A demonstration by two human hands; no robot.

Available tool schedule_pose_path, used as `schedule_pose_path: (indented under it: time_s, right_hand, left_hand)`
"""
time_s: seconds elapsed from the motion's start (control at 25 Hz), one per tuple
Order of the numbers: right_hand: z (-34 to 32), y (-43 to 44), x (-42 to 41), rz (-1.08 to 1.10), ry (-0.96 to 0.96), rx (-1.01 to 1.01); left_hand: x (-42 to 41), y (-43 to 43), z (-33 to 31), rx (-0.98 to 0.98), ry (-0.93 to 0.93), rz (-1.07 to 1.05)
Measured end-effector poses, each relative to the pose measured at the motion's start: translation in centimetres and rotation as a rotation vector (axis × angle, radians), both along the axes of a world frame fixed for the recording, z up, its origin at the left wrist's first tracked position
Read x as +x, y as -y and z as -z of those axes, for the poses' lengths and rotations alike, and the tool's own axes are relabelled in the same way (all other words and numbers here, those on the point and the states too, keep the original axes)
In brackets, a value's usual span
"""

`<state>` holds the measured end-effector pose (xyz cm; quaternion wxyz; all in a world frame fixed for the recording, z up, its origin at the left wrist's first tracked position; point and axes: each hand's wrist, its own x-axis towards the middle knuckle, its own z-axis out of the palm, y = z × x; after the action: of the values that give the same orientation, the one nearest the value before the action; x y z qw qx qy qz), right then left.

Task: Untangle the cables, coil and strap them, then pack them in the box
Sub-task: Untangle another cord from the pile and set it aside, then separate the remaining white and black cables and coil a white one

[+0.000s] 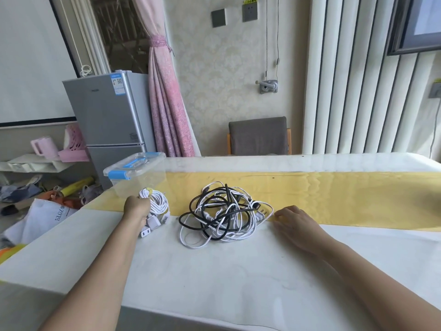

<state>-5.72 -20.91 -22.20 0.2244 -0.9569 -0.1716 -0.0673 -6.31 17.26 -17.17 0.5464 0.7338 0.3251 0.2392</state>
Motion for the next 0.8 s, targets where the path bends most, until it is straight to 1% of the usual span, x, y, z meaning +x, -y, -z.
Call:
schedule_pose_path:
  time_s: [0.12, 0.2, 0.28, 0.32, 0.36, 0.4, 0.44, 0.52, 0.56, 0.6, 0.64, 0.68, 0.72, 0.8]
  right_hand:
    - [0.0, 0.0, 0.0, -0.003, -0.002, 0.008]
    - [-0.3, 0.1, -0.1, -0.011, -0.007, 0.005]
    - [-0.3, 0.1, -0.3, -0.019, -0.019, -0.001]
    - [-0.3, 0.1, -0.3, -0.022, -0.019, -0.005]
    - [-0.4, 0.3, -0.6, -0.017, -0.031, -0.010]
    - [-0.5, 0.2, -0.7, -0.031, -0.034, -0.017]
    - [-0.6, 0.0, -0.8, -0.044, -0.037, -0.021]
    - [-0.8, 0.2, -1.4, -0.050, -0.028, -0.020]
    - [-1.0, 0.3, -1.9, -0.057, -0.017, -0.025]
    - [-0.9, 0.5, -2.3, -0.061, -0.015, -0.026]
    - [-0.9, 0.7, -2.6, -0.059, -0.018, -0.017]
    - [-0.8, 0.8, -2.9, -0.050, -0.024, 0.007]
    - [-0.8, 0.8, -3.2, -0.044, -0.032, 0.042]
    - [-1.0, 0.4, -3.4, -0.061, -0.046, 0.142]
  left_hand:
    - [0.2, -0.8, 0.0, 0.283, -0.150, -0.036]
    - [-0.2, -0.1, -0.5, 0.398, -0.202, -0.029]
    - [-1.2, 2.5, -1.3, 0.503, -0.117, 0.035]
    - [-1.8, 4.3, -1.8, 0.571, -0.046, 0.115]
    - [-2.2, 6.6, -2.1, 0.637, 0.016, 0.239]
    - [-2.7, 8.4, -2.1, 0.668, 0.047, 0.372]
    - [-3.1, 9.9, -1.8, 0.669, 0.030, 0.516]
    - [-3.6, 12.5, -1.2, 0.676, -0.134, 0.750]
    - [-3.5, 13.3, -0.6, 0.729, -0.222, 0.798]
    - [-3.4, 13.7, 0.2, 0.795, -0.275, 0.798]
    - [-3.0, 13.9, 1.0, 0.847, -0.289, 0.765]
    - [-2.8, 14.1, 1.5, 0.855, -0.259, 0.725]
    - [-2.5, 14.0, 1.8, 0.808, -0.199, 0.710]
    - [-2.3, 14.3, 1.8, 0.625, -0.085, 0.720]
